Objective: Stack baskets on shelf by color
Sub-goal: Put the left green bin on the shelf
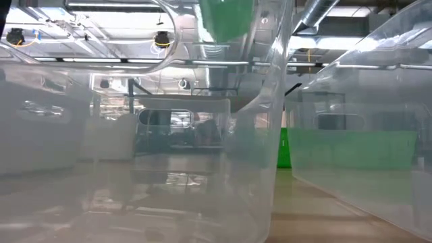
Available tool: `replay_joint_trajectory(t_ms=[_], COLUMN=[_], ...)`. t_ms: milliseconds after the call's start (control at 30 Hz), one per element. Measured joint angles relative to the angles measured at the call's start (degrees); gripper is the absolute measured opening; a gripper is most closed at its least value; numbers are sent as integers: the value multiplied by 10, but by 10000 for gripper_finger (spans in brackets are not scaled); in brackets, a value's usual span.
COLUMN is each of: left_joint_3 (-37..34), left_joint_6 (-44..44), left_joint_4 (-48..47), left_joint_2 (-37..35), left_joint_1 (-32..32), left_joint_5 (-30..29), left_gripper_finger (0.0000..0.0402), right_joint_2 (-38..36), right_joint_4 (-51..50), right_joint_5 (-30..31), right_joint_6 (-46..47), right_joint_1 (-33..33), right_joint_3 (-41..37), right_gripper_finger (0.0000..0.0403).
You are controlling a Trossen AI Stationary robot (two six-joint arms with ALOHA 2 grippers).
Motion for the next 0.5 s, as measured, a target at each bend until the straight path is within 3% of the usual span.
replay_joint_trajectory(t_ms=[100,333,500], left_joint_3=[5,3,-53], left_joint_6=[55,128,136], left_joint_4=[-34,-89,-96], left_joint_2=[0,18,7], left_joint_1=[29,130,221], left_joint_5=[-43,-58,12], left_gripper_finger=[0,0,0], right_joint_2=[-12,-14,-6], right_joint_4=[0,0,-3], right_joint_5=[24,34,32], right_joint_6=[-27,-43,-70], right_joint_1=[-2,-24,-28], right_joint_3=[0,0,0], right_gripper_finger=[201,201,201])
